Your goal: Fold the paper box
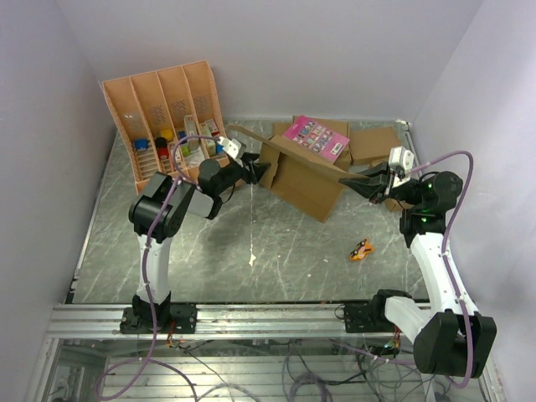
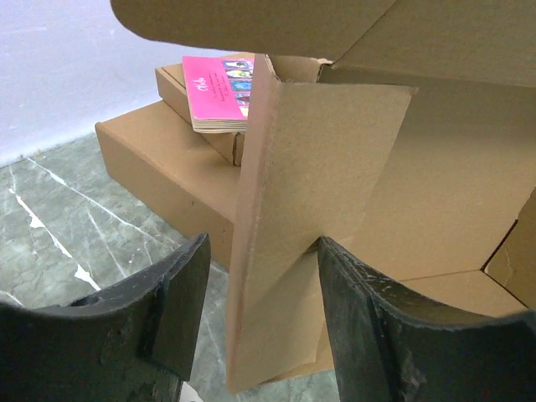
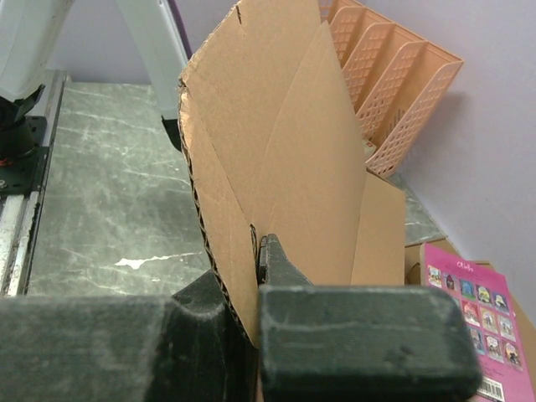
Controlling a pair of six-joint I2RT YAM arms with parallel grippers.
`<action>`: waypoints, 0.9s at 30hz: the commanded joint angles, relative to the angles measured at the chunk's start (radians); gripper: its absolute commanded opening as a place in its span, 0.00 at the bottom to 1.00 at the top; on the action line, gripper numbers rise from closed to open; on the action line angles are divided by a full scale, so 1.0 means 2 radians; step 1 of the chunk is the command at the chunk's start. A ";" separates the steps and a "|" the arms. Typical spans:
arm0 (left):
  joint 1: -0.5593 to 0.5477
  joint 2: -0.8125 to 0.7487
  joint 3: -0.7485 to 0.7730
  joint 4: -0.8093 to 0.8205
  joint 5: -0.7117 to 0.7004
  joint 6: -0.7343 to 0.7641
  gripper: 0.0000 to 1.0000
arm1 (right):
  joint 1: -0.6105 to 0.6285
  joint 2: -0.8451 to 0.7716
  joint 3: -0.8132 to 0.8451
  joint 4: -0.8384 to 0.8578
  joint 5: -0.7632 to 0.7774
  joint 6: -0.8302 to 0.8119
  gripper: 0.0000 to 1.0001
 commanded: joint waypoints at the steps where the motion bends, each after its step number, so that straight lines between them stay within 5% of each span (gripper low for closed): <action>1: 0.001 0.007 0.004 0.036 -0.012 0.000 0.63 | -0.002 0.004 -0.013 -0.015 -0.024 0.027 0.00; 5: -0.005 -0.006 -0.014 0.039 -0.043 0.019 0.63 | -0.002 0.008 -0.018 0.019 -0.021 0.056 0.00; 9: -0.009 -0.012 -0.026 0.052 -0.069 0.026 0.90 | -0.001 0.015 -0.026 0.076 -0.018 0.111 0.00; 14: -0.008 -0.004 -0.010 0.064 -0.056 0.000 0.90 | -0.002 0.016 -0.027 0.076 -0.016 0.112 0.00; 19: -0.008 0.007 0.003 0.077 -0.055 -0.022 0.82 | -0.001 0.013 -0.025 0.060 -0.018 0.101 0.00; 24: -0.009 0.011 0.004 0.067 -0.063 -0.026 0.52 | 0.000 0.013 -0.027 0.060 -0.020 0.101 0.00; 27: -0.013 0.011 -0.004 0.073 -0.072 -0.024 0.52 | 0.000 0.015 -0.028 0.061 -0.020 0.103 0.00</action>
